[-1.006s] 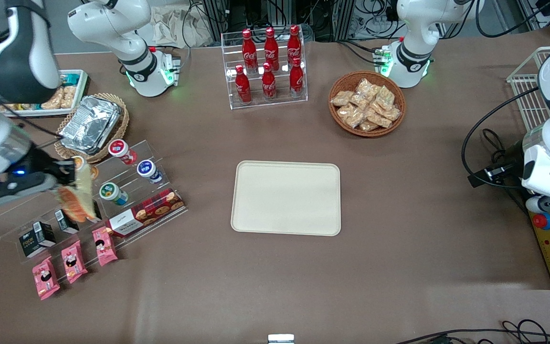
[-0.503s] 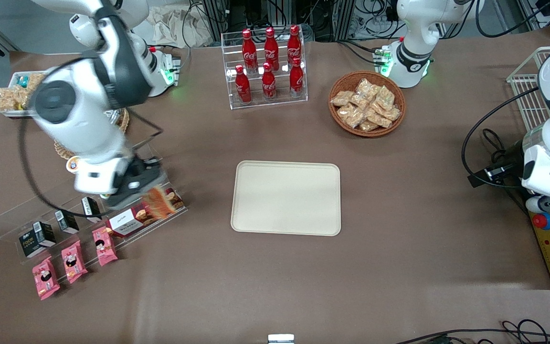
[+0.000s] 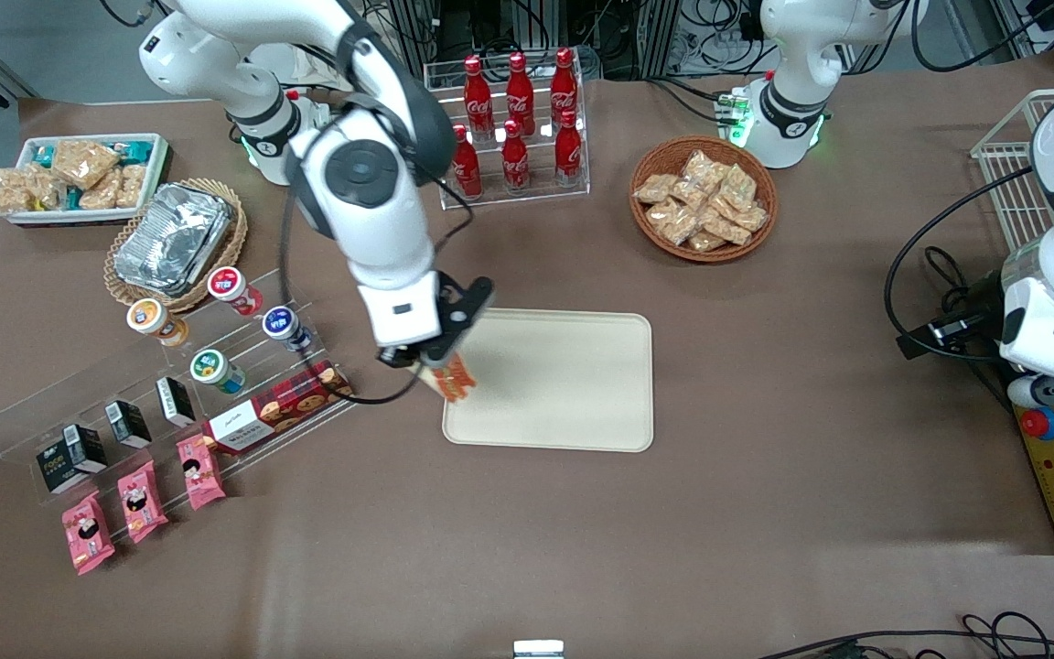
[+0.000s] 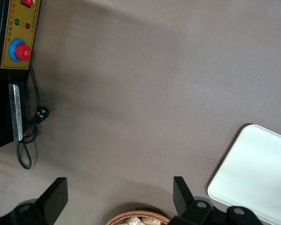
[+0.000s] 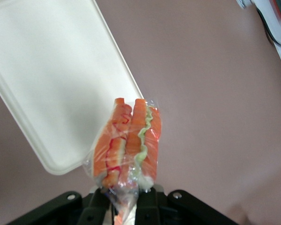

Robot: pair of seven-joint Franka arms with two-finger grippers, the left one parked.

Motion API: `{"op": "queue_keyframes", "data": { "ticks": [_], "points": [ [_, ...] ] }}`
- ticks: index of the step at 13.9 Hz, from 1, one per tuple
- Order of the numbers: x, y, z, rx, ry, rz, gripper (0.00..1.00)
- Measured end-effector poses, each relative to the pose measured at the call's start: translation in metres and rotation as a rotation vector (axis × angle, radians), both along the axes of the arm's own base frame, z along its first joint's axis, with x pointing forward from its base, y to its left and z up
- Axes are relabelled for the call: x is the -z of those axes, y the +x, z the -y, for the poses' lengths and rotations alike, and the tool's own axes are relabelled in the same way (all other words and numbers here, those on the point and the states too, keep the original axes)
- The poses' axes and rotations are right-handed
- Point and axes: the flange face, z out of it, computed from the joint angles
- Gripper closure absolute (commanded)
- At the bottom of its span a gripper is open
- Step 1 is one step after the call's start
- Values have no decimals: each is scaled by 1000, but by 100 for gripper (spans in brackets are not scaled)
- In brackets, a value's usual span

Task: Place sandwich on tray
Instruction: 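Carry the sandwich over the beige tray with the right gripper, then lower the sandwich onto the tray and open the right gripper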

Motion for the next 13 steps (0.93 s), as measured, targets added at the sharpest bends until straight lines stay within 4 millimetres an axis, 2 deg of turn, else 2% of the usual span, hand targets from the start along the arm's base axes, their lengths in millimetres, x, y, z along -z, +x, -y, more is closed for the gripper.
{"op": "queue_keyframes", "data": {
  "ticks": [3,6,8,11,13],
  "points": [
    [52,-1,-37,-100,40,16,92],
    [95,5,-55,-240,78,28,92],
    [117,1,-73,-300,97,13,92],
    [138,-14,-108,-354,126,25,92],
    [153,-21,-121,-399,133,33,92]
  ]
}}
